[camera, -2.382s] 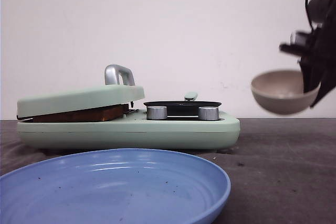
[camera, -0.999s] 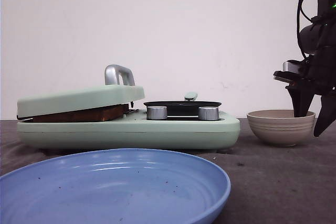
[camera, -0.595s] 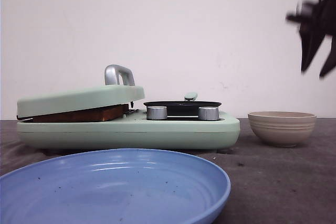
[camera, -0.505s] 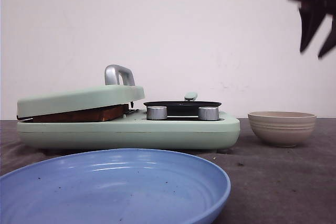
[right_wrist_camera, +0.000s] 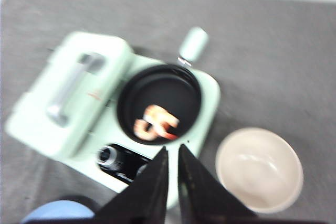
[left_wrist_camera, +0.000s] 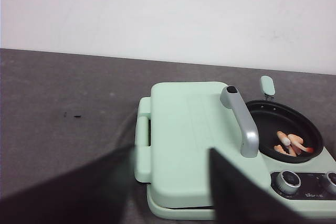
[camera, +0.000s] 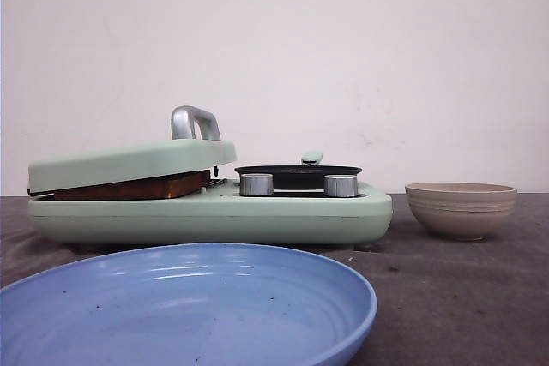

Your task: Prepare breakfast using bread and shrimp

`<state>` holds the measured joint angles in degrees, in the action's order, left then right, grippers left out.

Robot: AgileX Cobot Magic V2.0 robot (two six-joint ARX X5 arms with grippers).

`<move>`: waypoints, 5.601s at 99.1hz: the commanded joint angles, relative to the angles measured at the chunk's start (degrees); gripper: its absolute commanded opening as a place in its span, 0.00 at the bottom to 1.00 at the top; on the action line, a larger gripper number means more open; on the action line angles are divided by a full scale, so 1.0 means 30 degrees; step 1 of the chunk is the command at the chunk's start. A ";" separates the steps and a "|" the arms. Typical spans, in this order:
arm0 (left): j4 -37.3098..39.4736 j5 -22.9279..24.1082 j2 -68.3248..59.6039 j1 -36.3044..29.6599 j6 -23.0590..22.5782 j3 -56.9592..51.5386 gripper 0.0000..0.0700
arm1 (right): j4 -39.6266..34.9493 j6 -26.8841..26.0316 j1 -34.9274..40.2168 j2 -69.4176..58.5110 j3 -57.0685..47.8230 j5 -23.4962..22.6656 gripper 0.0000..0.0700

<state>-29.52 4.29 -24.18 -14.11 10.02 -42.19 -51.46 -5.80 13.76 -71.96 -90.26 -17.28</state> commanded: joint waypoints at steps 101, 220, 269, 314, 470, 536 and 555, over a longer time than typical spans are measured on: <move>-0.0539 0.0590 0.7898 -0.0051 0.2929 0.4874 0.00 | 1.2845 0.0000 0.7395 1.3748 2.1391 0.4204 0.00; -0.0801 0.1872 0.8000 0.0707 0.0510 0.5625 0.00 | 1.3092 -0.0925 0.7388 1.3923 2.1864 0.4408 0.00; 0.6812 -0.1537 0.8000 0.3555 -0.4415 1.3260 0.00 | 1.3092 -0.0925 0.7388 1.3923 2.1864 0.4408 0.00; 0.6288 -0.2288 0.7963 0.4124 -0.4473 1.3806 0.00 | 1.3136 -0.0925 0.7388 1.3923 2.1857 0.4408 0.00; 0.6280 -0.2288 0.7971 0.4124 -0.4473 1.3799 0.00 | 1.3559 0.4080 -0.2754 2.3919 2.9864 0.5705 0.00; 0.6273 -0.2288 0.7971 0.4124 -0.4473 1.3799 0.00 | 1.4316 0.4073 -0.2637 2.3919 2.9857 0.5078 0.00; 0.6273 -0.2288 0.7971 0.4124 -0.4473 1.3799 0.00 | 1.4309 0.4073 -0.2637 2.3919 2.9857 0.5078 0.00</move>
<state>-10.46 -2.52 -0.25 -1.74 -3.33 -1.83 -9.17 6.17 5.67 -0.25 -0.91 -1.91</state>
